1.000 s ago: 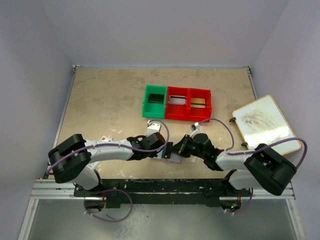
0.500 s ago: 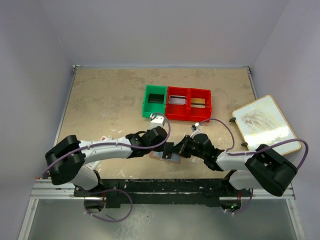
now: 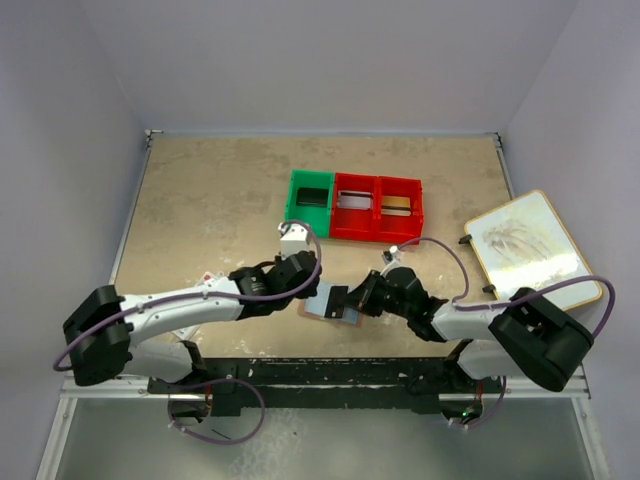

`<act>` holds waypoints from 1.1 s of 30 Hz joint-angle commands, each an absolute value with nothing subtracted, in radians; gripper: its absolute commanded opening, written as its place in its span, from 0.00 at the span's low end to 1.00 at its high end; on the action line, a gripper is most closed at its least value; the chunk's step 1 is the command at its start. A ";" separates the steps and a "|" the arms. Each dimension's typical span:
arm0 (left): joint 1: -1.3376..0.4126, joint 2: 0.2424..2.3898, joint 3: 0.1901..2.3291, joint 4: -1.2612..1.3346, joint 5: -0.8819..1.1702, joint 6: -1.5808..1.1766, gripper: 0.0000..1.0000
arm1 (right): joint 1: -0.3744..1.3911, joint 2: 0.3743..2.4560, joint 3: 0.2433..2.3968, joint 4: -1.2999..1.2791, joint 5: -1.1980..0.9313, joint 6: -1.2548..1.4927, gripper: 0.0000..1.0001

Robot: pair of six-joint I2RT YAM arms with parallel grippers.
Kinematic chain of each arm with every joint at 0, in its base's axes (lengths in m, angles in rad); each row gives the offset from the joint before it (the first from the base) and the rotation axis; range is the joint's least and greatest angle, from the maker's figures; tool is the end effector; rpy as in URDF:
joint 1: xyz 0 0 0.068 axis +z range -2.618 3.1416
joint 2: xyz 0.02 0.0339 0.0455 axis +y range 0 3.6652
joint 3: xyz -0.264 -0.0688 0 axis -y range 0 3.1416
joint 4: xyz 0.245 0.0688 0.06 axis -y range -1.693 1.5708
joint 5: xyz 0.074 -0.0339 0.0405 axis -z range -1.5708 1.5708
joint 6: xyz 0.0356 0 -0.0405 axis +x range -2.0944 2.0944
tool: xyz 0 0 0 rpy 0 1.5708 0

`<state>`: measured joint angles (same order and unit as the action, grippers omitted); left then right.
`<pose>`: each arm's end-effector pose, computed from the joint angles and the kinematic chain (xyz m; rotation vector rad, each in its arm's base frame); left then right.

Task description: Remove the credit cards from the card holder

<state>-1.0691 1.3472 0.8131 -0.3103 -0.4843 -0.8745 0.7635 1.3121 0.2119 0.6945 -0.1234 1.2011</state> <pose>0.1458 -0.2314 0.2190 0.0086 2.3280 -0.4048 0.1541 0.1535 0.1344 0.3999 2.2215 1.3132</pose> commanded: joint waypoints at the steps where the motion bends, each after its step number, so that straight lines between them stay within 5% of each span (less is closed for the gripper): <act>1: -1.074 1.241 0.796 -0.332 -0.593 -0.909 0.32 | 0.759 1.324 0.240 0.708 -0.115 1.184 0.07; 6: -1.074 1.298 0.751 -0.132 -0.356 -0.854 0.30 | 0.758 1.325 0.248 0.702 -0.106 1.186 0.07; 10: -1.075 1.461 0.780 -0.075 -0.231 -0.861 0.17 | 0.758 1.331 0.258 0.695 -0.106 1.186 0.07; 26: -1.080 1.592 0.763 -0.143 -0.300 -0.834 0.04 | 0.758 1.381 0.279 0.713 -0.145 1.177 0.16; 33: -1.080 1.574 0.762 -0.151 -0.322 -0.831 0.04 | 0.758 1.388 0.267 0.737 -0.146 1.186 0.04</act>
<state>-1.0763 1.5803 0.7704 -0.1326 -0.2737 -0.8490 0.7601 1.3998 0.2504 0.7055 -0.1352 1.1969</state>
